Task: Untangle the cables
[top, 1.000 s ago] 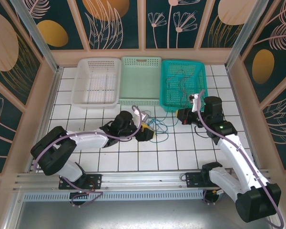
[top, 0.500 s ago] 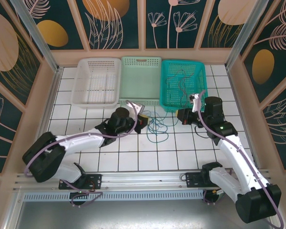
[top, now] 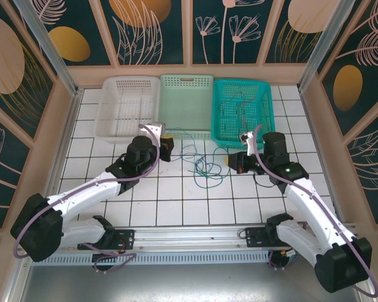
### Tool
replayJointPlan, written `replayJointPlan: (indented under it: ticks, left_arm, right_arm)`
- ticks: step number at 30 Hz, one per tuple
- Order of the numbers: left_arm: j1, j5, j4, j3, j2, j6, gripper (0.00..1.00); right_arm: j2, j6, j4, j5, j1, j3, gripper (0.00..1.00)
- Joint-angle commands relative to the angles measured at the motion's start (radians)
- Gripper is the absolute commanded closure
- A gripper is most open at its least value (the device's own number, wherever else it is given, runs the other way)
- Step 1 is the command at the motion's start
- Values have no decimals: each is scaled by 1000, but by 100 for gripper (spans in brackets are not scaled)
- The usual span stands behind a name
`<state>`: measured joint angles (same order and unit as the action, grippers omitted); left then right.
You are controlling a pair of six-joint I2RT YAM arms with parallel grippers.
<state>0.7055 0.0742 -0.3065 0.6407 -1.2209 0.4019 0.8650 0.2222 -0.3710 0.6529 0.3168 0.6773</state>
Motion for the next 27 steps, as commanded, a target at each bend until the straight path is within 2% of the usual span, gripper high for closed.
replayJointPlan:
  ticks: [1, 7, 9, 14, 18, 19, 25, 27]
  left_arm:
    - [-3, -70, 61, -34, -42, 21, 100]
    - [-3, -205, 120, -46, -164, 31, 88]
    - [-2, -228, 138, -40, -193, 29, 76]
    - [-2, -192, 181, -29, -175, -1, 28]
    - [-2, -103, 201, -29, -87, -30, 9]
    - [-2, -81, 201, -33, -57, -34, 2]
    - [-3, 35, 146, -38, 97, -59, 1]
    - [-4, 18, 92, -25, 120, -82, 1]
  right_arm:
    - [-28, -10, 46, -11, -2, -2, 100]
    - [-40, 1, 117, -38, -3, 17, 100]
    - [-40, -11, 118, -41, -2, 27, 100]
    - [-40, -47, 100, -78, 5, 41, 100]
    - [-34, -64, 94, -144, 26, 45, 100]
    - [-31, -65, 95, -156, 31, 46, 100]
    - [14, -88, 115, -184, 98, 55, 100]
    - [45, -106, 108, -204, 138, 69, 100]
